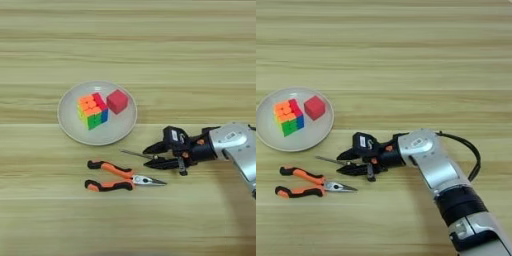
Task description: Move the objects on the table
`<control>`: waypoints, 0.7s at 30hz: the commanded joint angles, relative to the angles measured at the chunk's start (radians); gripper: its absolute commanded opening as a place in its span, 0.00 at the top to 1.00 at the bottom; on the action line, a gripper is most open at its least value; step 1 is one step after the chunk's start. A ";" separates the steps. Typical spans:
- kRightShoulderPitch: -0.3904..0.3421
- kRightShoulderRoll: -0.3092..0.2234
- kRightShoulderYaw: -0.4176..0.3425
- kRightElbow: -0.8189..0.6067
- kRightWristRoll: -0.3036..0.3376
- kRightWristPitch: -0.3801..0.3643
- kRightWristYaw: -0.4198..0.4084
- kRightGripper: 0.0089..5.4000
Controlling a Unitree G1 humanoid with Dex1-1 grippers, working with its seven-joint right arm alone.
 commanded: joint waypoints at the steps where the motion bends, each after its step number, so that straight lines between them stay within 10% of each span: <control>1: -0.045 -0.018 -0.025 -0.053 0.014 0.008 -0.031 0.61; 21: -0.064 -0.027 -0.155 -0.205 0.147 0.095 -0.042 0.22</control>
